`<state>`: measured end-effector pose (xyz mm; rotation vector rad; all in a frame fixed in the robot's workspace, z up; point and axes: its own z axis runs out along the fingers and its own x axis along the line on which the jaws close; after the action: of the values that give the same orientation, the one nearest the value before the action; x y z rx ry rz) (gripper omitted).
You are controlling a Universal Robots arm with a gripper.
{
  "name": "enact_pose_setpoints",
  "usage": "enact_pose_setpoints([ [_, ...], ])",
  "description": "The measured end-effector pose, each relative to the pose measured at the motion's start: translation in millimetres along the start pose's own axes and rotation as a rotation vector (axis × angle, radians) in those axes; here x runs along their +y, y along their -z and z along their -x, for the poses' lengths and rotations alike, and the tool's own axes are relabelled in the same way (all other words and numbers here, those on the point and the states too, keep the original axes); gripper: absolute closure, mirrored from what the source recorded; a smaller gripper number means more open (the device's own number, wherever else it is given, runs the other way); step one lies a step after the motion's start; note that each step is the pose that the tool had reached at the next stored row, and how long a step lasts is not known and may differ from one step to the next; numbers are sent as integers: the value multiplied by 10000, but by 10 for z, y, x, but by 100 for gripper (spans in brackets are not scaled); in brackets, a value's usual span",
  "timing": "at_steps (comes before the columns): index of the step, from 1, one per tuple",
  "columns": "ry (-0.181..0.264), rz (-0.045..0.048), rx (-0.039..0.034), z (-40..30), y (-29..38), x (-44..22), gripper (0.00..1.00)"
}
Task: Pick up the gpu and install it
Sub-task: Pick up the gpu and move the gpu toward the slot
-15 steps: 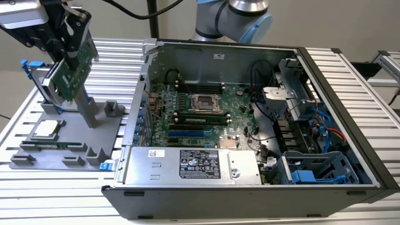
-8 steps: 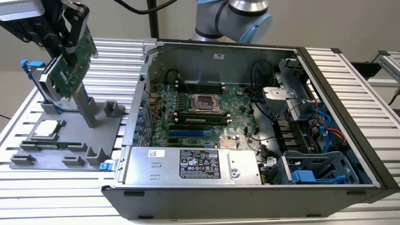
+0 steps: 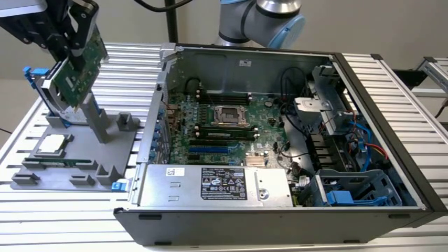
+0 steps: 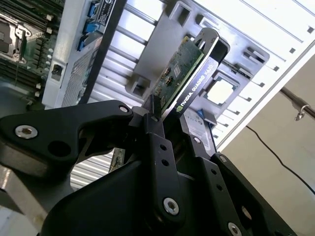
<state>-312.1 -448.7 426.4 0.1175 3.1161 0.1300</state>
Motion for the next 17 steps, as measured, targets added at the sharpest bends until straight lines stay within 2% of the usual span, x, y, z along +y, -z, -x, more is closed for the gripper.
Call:
enact_pose_setpoints([
  [17,2,2,-21,9,0,1,100],
])
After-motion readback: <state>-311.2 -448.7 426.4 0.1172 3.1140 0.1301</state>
